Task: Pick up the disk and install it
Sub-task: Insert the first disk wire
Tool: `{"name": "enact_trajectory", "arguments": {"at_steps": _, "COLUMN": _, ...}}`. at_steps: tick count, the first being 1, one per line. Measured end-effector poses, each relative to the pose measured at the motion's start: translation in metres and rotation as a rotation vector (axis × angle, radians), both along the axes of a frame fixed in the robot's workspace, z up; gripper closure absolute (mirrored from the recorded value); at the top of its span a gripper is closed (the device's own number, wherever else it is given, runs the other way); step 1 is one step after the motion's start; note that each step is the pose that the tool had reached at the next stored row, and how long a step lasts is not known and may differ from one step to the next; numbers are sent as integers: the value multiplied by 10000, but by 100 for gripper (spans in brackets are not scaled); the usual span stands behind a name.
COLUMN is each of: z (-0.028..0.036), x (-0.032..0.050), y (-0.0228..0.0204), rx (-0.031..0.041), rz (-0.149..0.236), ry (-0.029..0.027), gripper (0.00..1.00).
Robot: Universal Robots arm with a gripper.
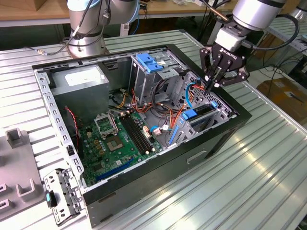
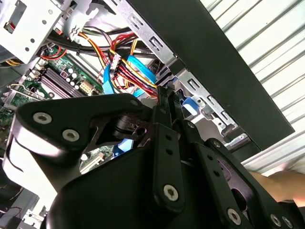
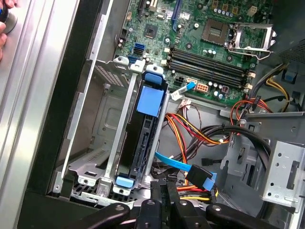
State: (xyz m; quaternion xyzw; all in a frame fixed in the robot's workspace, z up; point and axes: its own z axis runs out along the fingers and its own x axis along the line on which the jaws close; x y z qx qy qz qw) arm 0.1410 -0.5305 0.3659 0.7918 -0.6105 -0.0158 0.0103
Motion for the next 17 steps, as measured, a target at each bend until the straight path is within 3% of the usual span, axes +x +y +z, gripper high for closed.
{"name": "enact_trajectory", "arguments": {"at_steps": 4, "z": 0, "x": -3, "y": 0, "rx": 1, "rz": -1, "ry": 0, "gripper": 84}}
{"name": "enact_trajectory", "arguments": {"at_steps": 11, "z": -3, "x": -82, "y": -9, "rx": -1, "rz": -1, "ry": 0, "gripper": 84}}
{"name": "enact_trajectory", "arguments": {"at_steps": 17, "z": -11, "x": -129, "y": -112, "rx": 7, "rz": -1, "ry": 0, "gripper": 84}}
